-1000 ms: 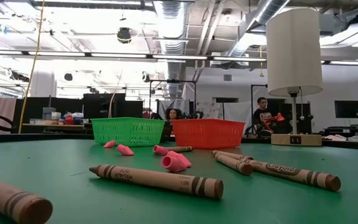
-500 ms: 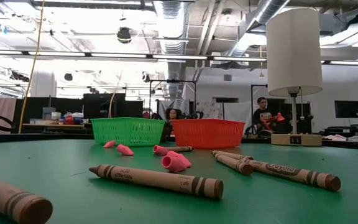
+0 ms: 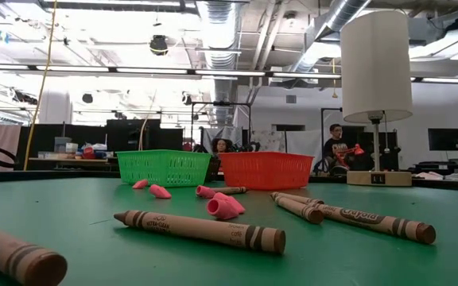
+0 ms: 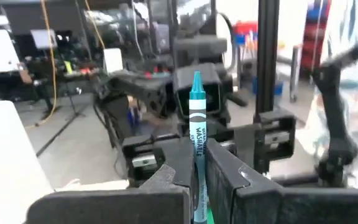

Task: Sort crayons
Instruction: Put the blue crayon into the bin

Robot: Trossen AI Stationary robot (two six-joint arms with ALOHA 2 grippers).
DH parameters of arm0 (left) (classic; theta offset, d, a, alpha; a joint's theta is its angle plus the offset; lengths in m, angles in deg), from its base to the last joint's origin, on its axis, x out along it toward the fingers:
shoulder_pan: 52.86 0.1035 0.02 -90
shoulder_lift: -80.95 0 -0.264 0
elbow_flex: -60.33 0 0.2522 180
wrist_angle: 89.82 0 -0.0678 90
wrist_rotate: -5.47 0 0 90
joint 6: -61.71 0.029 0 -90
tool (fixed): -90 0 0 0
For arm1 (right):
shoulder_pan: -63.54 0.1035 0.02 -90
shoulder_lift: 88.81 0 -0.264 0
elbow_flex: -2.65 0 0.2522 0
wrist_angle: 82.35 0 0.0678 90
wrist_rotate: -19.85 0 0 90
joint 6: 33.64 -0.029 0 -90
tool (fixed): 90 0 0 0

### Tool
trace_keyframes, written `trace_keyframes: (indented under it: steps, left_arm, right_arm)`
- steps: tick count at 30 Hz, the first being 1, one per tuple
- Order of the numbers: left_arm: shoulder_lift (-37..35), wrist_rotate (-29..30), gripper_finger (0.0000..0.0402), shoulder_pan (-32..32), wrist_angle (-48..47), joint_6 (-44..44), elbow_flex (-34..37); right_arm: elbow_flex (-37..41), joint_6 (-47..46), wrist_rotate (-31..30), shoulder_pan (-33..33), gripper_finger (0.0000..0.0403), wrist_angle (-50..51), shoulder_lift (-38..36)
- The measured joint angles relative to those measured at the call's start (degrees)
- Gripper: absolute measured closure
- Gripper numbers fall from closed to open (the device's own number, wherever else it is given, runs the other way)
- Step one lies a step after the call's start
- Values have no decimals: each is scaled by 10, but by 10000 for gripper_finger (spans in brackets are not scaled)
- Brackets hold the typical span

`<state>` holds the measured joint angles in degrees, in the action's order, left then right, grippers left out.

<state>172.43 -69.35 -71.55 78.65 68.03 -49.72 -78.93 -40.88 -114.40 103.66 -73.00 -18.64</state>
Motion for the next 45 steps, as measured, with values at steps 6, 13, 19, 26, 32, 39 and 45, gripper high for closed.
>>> trace_keyframes:
  steps: [6, 13, 19, 26, 32, 39, 45]
  left_arm:
    - [-39, -21, 397, 10, 169, -36, 125]
    - [-43, -12, 397, 10, 221, -36, 169]
    - [-43, -10, 397, 22, 222, -33, 179]
    - [-43, -10, 397, 35, 235, -55, 197]
    - [-43, -10, 397, 40, 236, -53, 197]
    - [-43, -9, 397, 44, 231, -59, 197]
    - [-43, 18, 363, 44, 214, -69, 197]
  right_arm:
    - [0, 17, -2, -18, 180, -6, 0]
    - [0, 6, 91, -81, 180, -14, 0]
    - [0, -2, 143, -114, 180, -14, 0]
    - [0, 1, 158, -130, 185, -17, 0]
    - [0, 1, 159, -136, 270, -15, 0]
    - [0, 2, 146, -142, 389, -13, 0]
    - [0, -4, 137, -144, 398, -10, 0]
